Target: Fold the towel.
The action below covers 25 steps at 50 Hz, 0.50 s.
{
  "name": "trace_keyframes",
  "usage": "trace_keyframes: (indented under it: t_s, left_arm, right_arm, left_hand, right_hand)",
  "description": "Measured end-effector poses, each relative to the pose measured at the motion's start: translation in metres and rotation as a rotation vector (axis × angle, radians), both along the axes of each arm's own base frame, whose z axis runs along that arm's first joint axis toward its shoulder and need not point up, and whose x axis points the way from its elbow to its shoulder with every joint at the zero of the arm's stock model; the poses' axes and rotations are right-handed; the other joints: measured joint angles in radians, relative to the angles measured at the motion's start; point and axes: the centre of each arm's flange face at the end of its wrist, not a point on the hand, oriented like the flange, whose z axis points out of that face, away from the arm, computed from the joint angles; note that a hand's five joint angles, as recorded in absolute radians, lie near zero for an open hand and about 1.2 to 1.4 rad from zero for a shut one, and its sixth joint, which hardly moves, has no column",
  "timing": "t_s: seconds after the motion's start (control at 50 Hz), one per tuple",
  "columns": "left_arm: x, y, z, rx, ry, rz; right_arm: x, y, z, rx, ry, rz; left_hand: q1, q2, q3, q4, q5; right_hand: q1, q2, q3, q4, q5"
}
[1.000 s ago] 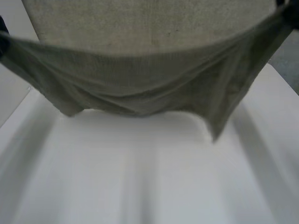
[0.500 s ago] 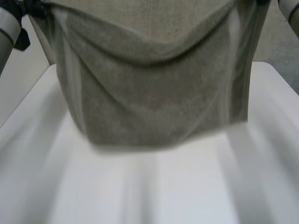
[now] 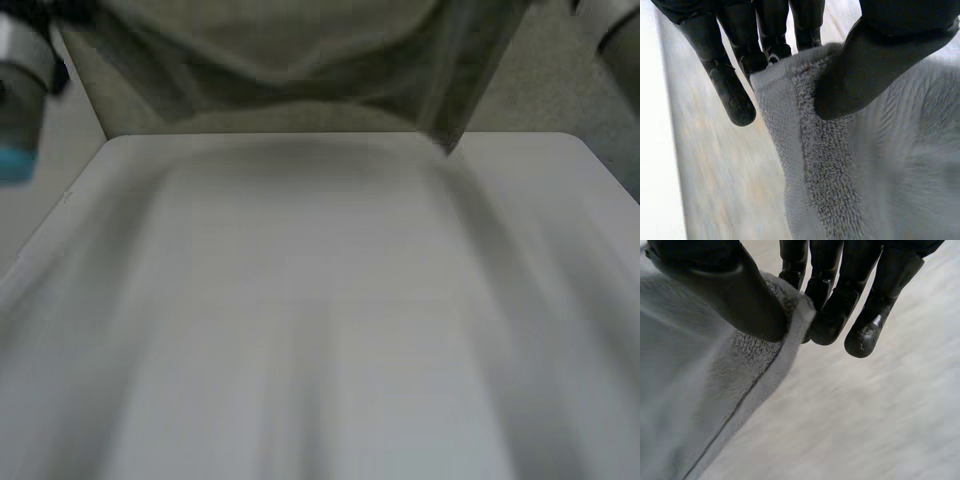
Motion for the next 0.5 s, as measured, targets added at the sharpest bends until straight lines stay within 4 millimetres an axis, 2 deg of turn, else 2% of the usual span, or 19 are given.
trace_keyframes:
  t_s: [0.02,0.04,0.08,0.1,0.14,0.22,0.28,0.34,0.38,0.5]
  left_arm:
    - [-0.001,0.001,-0.021,0.059,-0.021,-0.020]
    - [-0.001,0.002,-0.031,0.089,-0.031,-0.030]
    - [-0.002,0.008,-0.074,0.203,-0.068,-0.079]
    - [-0.001,0.010,-0.084,0.229,-0.076,-0.091]
    - [0.000,0.020,-0.122,0.321,-0.103,-0.137]
    - [0.004,0.038,-0.169,0.418,-0.148,-0.183]
    - [0.011,0.049,-0.193,0.451,-0.202,-0.188]
    - [0.022,0.054,-0.202,0.450,-0.263,-0.163]
    - [0.029,0.054,-0.200,0.439,-0.290,-0.142]
    - [0.046,0.053,-0.172,0.388,-0.313,-0.085]
  right_arm:
    - [-0.001,-0.003,-0.023,0.079,0.035,0.021]
    - [-0.001,-0.004,-0.031,0.109,0.047,0.028]
    - [-0.005,-0.006,-0.075,0.246,0.107,0.062]
    - [-0.006,-0.006,-0.087,0.282,0.123,0.069]
    - [-0.011,-0.003,-0.126,0.386,0.181,0.091]
    - [-0.021,0.007,-0.176,0.488,0.276,0.106]
    - [-0.028,0.018,-0.204,0.528,0.356,0.106]
    - [-0.033,0.025,-0.213,0.535,0.407,0.102]
    - [-0.035,0.029,-0.211,0.526,0.422,0.096]
    - [-0.038,0.040,-0.175,0.468,0.402,0.068]
  left_hand:
    - [0.000,0.000,0.000,0.000,0.000]
    - [0.000,0.000,0.000,0.000,0.000]
    - [0.000,0.000,0.000,0.000,0.000]
    - [0.000,0.000,0.000,0.000,0.000]
    - [0.000,0.000,0.000,0.000,0.000]
    - [0.000,0.000,0.000,0.000,0.000]
    - [0.000,0.000,0.000,0.000,0.000]
    - [0.000,0.000,0.000,0.000,0.000]
    - [0.000,0.000,0.000,0.000,0.000]
    - [0.000,0.000,0.000,0.000,0.000]
  right_hand:
    - [0.000,0.000,0.000,0.000,0.001]
    - [0.000,0.000,0.000,0.000,0.000]
    - [0.000,0.000,0.000,0.000,0.000]
    - [0.000,0.000,0.000,0.000,0.000]
    - [0.000,0.000,0.000,0.000,0.000]
    - [0.000,0.000,0.001,0.000,0.000]
    - [0.000,0.000,0.001,0.000,0.000]
    - [0.000,0.000,0.001,0.000,0.000]
    - [0.000,0.000,0.001,0.000,0.000]
    - [0.000,0.000,0.001,0.000,0.000]
